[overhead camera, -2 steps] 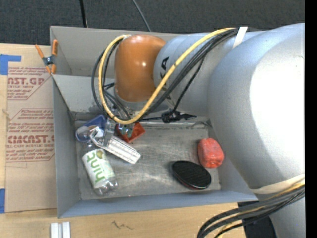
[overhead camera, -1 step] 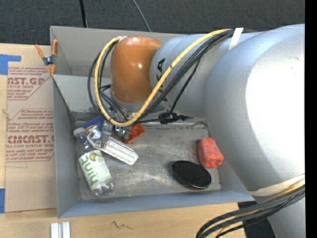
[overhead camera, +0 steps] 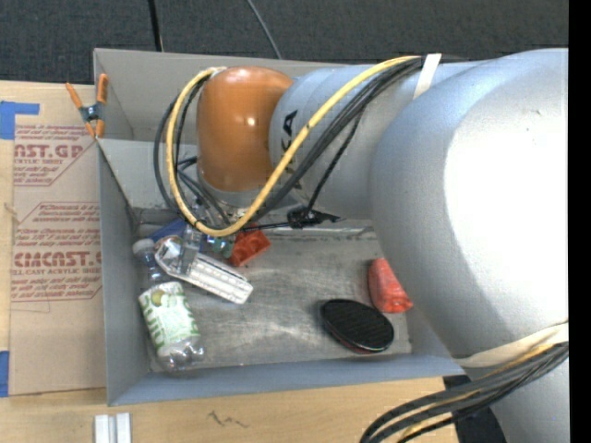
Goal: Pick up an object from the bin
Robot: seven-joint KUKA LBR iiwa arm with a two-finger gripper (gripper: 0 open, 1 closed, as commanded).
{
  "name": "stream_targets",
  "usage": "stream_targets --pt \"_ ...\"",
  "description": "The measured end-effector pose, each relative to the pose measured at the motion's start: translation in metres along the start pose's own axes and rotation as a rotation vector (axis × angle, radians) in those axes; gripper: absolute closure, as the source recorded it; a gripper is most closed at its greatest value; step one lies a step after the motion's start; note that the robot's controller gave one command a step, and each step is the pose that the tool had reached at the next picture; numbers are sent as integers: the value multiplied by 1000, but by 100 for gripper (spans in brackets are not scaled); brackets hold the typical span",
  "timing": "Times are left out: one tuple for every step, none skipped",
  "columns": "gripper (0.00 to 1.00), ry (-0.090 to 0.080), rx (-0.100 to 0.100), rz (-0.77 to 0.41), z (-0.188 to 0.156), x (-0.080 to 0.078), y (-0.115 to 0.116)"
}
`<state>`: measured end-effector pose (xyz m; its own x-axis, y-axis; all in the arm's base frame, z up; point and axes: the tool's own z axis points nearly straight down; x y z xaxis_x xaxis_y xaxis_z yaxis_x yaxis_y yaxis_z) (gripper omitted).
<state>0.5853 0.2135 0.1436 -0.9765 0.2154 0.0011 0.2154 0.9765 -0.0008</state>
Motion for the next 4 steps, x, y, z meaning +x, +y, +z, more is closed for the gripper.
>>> stream_targets --pt "100 -6 -4 32 8 -2 -3" --pt "100 -8 -4 40 9 -3 -4" --pt "100 -31 -7 -55 14 1 6" --pt "100 -41 -12 -59 15 -2 6"
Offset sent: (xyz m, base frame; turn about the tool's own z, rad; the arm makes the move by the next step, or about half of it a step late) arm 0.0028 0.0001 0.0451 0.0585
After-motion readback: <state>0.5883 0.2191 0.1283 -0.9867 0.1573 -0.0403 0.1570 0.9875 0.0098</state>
